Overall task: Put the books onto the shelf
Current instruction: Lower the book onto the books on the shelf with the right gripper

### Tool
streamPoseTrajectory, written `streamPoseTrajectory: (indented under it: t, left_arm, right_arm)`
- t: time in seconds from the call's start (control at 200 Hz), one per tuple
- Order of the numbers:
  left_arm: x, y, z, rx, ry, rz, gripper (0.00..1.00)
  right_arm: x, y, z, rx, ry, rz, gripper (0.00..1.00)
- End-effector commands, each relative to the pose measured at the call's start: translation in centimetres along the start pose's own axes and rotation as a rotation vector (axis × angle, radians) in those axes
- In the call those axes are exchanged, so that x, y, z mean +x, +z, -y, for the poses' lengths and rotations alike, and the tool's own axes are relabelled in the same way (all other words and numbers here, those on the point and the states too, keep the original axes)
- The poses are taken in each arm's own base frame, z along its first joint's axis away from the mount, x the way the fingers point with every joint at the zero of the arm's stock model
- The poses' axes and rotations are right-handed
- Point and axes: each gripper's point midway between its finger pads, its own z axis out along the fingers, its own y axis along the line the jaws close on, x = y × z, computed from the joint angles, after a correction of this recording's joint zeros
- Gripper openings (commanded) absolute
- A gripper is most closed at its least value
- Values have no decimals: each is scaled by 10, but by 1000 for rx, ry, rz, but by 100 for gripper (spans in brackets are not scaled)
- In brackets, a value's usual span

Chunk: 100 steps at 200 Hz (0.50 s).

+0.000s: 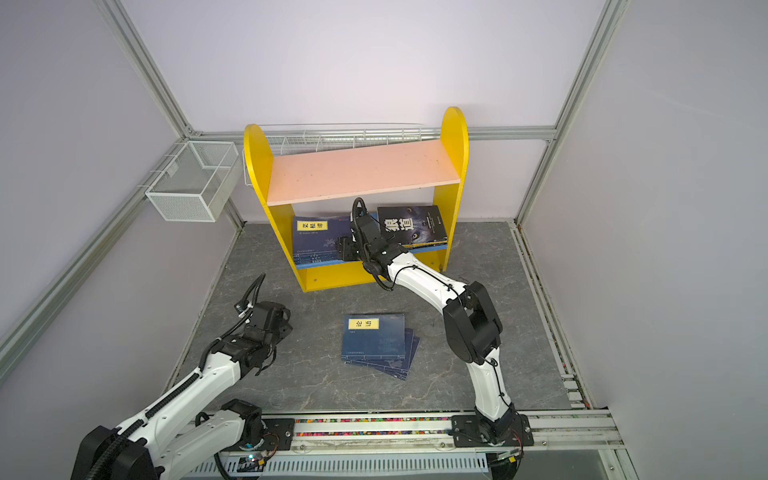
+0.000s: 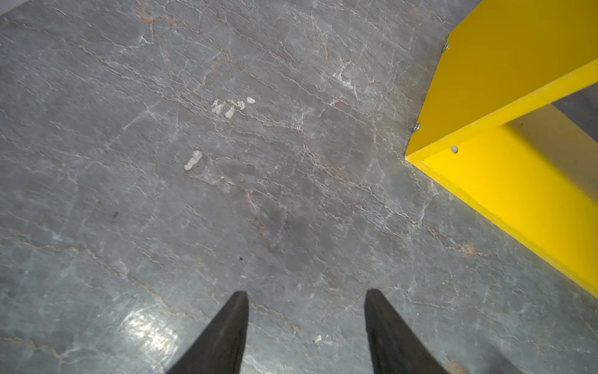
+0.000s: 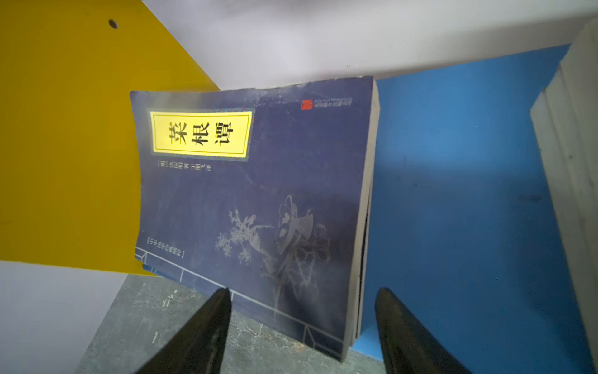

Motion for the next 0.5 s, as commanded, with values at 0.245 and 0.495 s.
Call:
streamPoseTrajectory:
  t: [0.245,0.495]
  left_arm:
    - [-4,0,1,0,-5,9,59]
    - [-4,0,0,-1,-6,13,59]
  right_arm:
    - [-27,-14,-4,-129,-15,-2,70]
    - [-31,7,-2,-197,17,-18,69]
